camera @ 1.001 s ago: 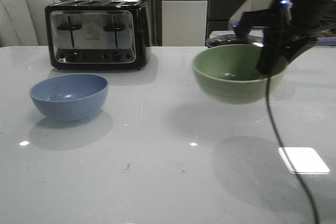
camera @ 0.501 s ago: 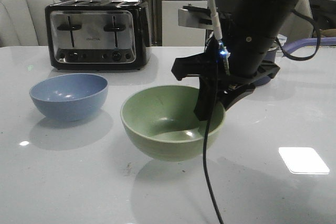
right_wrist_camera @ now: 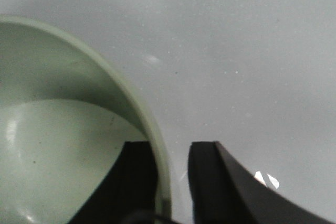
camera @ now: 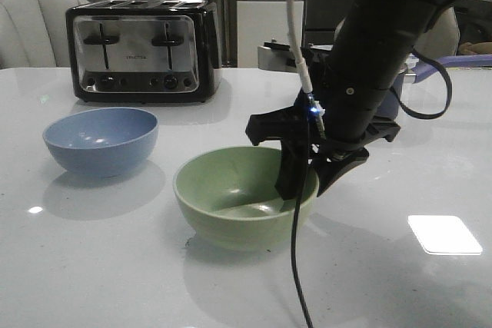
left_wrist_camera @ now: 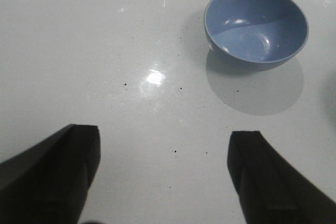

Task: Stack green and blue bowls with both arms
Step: 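Open the right gripper and raise it away from the green bowl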

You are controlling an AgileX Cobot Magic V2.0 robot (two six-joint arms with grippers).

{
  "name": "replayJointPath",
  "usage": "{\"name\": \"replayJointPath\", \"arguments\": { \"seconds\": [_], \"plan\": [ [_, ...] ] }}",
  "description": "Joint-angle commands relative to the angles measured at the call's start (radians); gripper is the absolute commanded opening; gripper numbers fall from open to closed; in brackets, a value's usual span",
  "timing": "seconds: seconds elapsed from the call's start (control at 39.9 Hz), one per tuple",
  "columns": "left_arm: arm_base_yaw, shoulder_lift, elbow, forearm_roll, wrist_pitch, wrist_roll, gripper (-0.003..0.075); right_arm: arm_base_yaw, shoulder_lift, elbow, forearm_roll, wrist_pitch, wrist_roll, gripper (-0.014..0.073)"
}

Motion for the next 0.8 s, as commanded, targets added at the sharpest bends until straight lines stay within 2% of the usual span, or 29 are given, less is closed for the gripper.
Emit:
{"name": "replayJointPath", "arguments": {
  "seconds": [0.0,0.18,0.38,0.55,0.78],
  "plan": [
    [0.001,0.003,-0.027,-0.002,-0.071,-0.002,0.0560,-0.001,-0.068,-0.046,0.007,-0.018,-0.007,0.0467],
    [0.001,0.003,-0.027,-0.002,-0.071,-0.002,0.0560,-0.001,-0.159,-0.042,-0.005,-0.012,-0.016,0.0479],
    [0.001,0.003,-0.027,-0.004,-0.071,-0.002,0.0560,0.022,-0.331,0.010,-0.005,0.016,-0.147,0.0479],
    [0.001,0.003,-0.027,-0.004,-0.071,-0.002,0.0560,0.054,-0.512,0.125,-0.006,0.019,-0.228,0.0479],
    [0.001,0.003,-0.027,-0.004,-0.071,-0.002,0.0560,0.056,-0.773,0.299,-0.020,0.029,-0.238,0.0479]
  ]
}}
